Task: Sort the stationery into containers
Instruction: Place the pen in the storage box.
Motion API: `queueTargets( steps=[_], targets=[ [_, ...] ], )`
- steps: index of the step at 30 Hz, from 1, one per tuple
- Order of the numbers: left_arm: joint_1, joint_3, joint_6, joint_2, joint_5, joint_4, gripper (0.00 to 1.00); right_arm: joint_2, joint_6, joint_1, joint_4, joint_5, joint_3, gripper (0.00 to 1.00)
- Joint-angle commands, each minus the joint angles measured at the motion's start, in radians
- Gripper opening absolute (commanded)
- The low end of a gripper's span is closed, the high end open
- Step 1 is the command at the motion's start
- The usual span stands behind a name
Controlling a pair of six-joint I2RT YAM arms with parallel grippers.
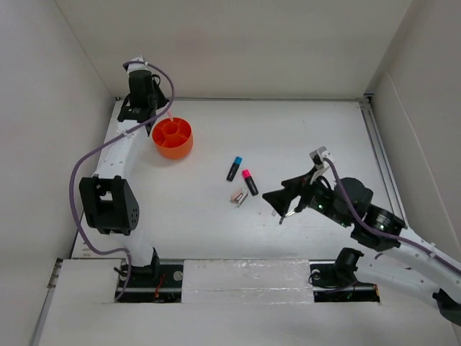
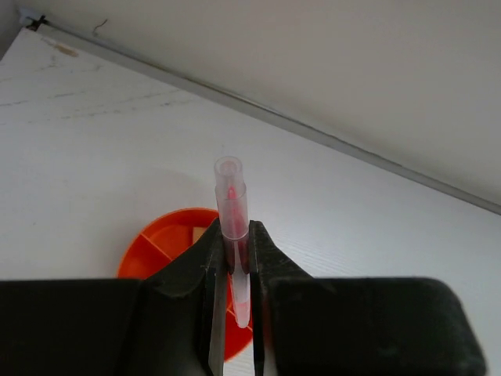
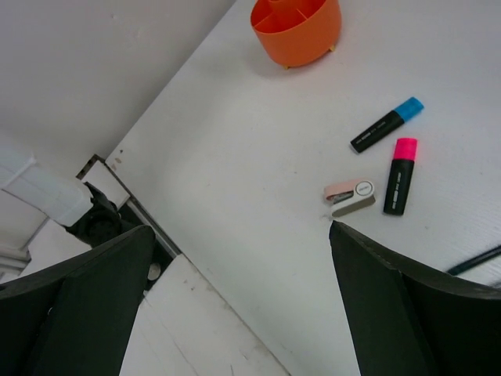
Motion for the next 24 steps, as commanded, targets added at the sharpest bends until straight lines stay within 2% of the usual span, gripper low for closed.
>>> queueTargets(
  steps=[1,7,24],
  targets=[
    [-0.001,0.033,0.052,0.02,-0.113,0.063,0.0,-0.108,0.001,0.003,-0.104,0.049,-0.028,1.0],
    [-0.001,-0.005,0.082,0.063,-0.174,0.131,0.0,-0.167,0.01,0.003,-0.16,0.068,-0.038,1.0],
    [-0.001,-0.137,0.091,0.13,-0.174,0.23,0.0,-0.178,0.02,0.003,-0.158,0.048,-0.056,1.0]
  ],
)
